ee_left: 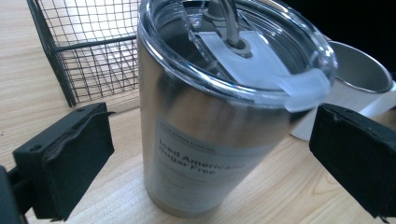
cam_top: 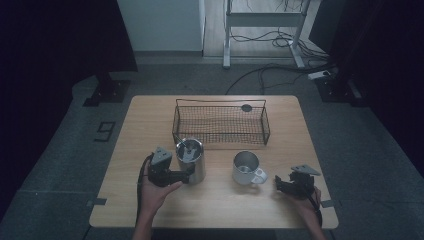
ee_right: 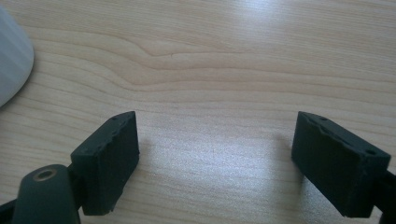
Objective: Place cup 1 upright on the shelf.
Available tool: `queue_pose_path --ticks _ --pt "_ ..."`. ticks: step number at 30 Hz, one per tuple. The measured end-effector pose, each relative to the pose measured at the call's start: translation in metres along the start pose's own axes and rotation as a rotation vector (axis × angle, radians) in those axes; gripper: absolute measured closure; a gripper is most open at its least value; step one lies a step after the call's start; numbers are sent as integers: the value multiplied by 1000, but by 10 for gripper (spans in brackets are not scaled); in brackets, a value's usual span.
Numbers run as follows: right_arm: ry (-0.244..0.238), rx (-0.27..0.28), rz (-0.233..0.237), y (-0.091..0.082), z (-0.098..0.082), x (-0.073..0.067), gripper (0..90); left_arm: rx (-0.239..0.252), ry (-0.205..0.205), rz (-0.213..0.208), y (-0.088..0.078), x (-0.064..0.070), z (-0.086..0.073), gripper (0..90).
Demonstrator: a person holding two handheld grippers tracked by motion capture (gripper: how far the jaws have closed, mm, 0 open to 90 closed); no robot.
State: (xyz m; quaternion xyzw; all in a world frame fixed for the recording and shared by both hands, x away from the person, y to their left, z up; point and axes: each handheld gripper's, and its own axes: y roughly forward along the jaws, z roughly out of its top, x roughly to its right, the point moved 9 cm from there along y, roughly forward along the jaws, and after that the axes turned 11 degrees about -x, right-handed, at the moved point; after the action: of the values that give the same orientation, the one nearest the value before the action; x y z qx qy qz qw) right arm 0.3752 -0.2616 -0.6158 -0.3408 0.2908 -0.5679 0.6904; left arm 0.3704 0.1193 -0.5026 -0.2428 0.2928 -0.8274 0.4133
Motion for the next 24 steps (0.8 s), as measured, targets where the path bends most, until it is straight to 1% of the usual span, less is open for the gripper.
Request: queue_pose_path --ticks 2,10,15,18,24 --pt "0 0 0 0 0 0 149 2 3 -9 2 1 2 0" --pt "0 0 0 0 0 0 149 13 13 -3 11 6 11 0" --pt "0 0 0 0 0 0 149 26 24 27 20 9 19 0" --pt "0 0 0 0 0 0 149 14 31 56 28 8 20 0" --pt "-1 0 0 0 0 0 148 13 31 59 37 7 21 0"
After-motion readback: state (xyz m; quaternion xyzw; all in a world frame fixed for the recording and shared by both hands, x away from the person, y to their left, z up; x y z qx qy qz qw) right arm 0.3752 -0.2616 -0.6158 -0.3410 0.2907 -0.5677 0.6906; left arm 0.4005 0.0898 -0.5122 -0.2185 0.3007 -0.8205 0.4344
